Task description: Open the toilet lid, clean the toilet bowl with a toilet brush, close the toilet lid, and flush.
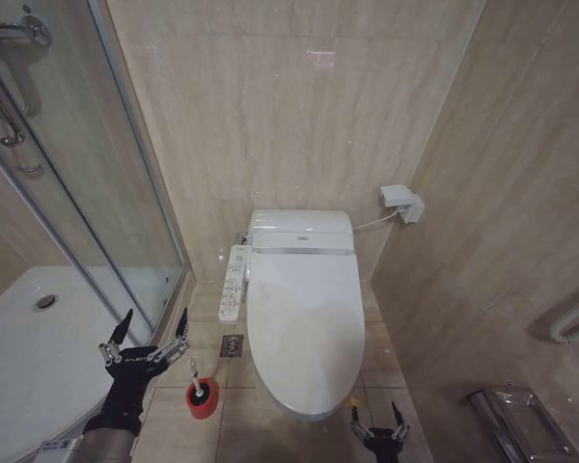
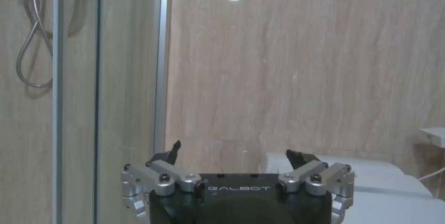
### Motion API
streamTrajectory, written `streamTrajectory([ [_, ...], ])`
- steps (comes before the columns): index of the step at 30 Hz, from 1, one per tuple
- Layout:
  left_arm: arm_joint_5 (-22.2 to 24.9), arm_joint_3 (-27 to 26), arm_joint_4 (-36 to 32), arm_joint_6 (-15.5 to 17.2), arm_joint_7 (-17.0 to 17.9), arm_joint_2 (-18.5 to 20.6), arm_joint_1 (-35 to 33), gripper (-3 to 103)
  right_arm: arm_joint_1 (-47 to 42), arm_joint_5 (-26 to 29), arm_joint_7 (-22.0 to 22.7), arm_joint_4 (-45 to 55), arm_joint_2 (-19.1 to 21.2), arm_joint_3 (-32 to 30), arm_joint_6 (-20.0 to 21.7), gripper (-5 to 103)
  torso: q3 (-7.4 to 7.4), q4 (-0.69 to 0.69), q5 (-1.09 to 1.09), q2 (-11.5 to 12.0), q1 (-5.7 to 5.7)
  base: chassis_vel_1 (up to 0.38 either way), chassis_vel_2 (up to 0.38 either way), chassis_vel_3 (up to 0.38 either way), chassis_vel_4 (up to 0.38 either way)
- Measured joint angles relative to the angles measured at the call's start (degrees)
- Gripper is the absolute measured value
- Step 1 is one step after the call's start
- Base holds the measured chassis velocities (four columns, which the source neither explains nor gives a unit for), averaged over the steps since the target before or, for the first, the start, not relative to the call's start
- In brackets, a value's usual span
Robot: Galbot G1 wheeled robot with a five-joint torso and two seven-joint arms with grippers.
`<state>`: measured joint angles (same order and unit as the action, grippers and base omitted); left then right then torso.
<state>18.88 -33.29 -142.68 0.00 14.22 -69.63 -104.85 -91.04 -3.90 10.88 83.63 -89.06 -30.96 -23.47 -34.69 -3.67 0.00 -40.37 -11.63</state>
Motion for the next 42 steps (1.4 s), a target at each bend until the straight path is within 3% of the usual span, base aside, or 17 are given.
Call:
streamTrajectory([
  [17, 0.0, 0.0, 0.0, 0.0, 0.0, 0.0, 0.0, 100, 1.08, -0.06, 0.3, -1.56, 0.33, -0.01, -1.33, 96, 0.0, 0.0, 0.0, 0.0, 0.0, 0.0, 0.0, 0.0, 0.0],
  [18, 0.0, 0.0, 0.0, 0.0, 0.0, 0.0, 0.0, 100, 0.96, -0.07, 0.22, -1.69, 0.36, -0.03, -1.62, 70, 0.0, 0.0, 0.0, 0.0, 0.0, 0.0, 0.0, 0.0, 0.0],
  [24, 0.0, 0.0, 0.0, 0.0, 0.0, 0.0, 0.0, 100, 0.74, -0.27, -0.3, -2.77, 0.31, -0.09, -2.87, 70, 0.0, 0.0, 0.0, 0.0, 0.0, 0.0, 0.0, 0.0, 0.0],
  [25, 0.0, 0.0, 0.0, 0.0, 0.0, 0.0, 0.0, 100, 0.92, -0.27, -0.33, -3.1, 0.29, -0.09, -3.06, 42, 0.0, 0.0, 0.0, 0.0, 0.0, 0.0, 0.0, 0.0, 0.0],
  [31, 0.0, 0.0, 0.0, 0.0, 0.0, 0.0, 0.0, 100, 1.5, -0.02, -0.64, -3.7, -0.03, -0.01, -3.22, 42, 0.0, 0.0, 0.0, 0.0, 0.0, 0.0, 0.0, 0.0, 0.0],
  [32, 0.0, 0.0, 0.0, 0.0, 0.0, 0.0, 0.0, 100, 1.72, 0.28, -0.77, -4.03, -0.04, 0.0, -3.31, 16, 0.0, 0.0, 0.0, 0.0, 0.0, 0.0, 0.0, 0.0, 0.0],
  [39, 0.0, 0.0, 0.0, 0.0, 0.0, 0.0, 0.0, 100, 1.92, 1.72, -0.61, -4.48, 0.21, -0.27, -3.72, 16, 0.0, 0.01, 0.01, 0.0, 0.0, 0.0, 0.0, 0.0, 0.0],
  [40, 0.0, 0.0, 0.0, 0.0, 0.0, 0.0, 0.0, 100, 1.56, 2.4, -0.66, -4.01, 0.43, -0.43, -3.72, 1, 0.0, 0.01, 0.01, 0.0, 0.0, 0.0, 0.0, 0.0, 0.0],
  [42, 0.0, 0.0, 0.0, 0.0, 0.0, 0.0, 0.0, 100, 0.98, 3.66, -0.9, -3.12, 0.65, -0.63, -3.72, 1, 0.0, 0.01, 0.02, 0.0, 0.0, 0.0, 0.0, 0.0, 0.0],
])
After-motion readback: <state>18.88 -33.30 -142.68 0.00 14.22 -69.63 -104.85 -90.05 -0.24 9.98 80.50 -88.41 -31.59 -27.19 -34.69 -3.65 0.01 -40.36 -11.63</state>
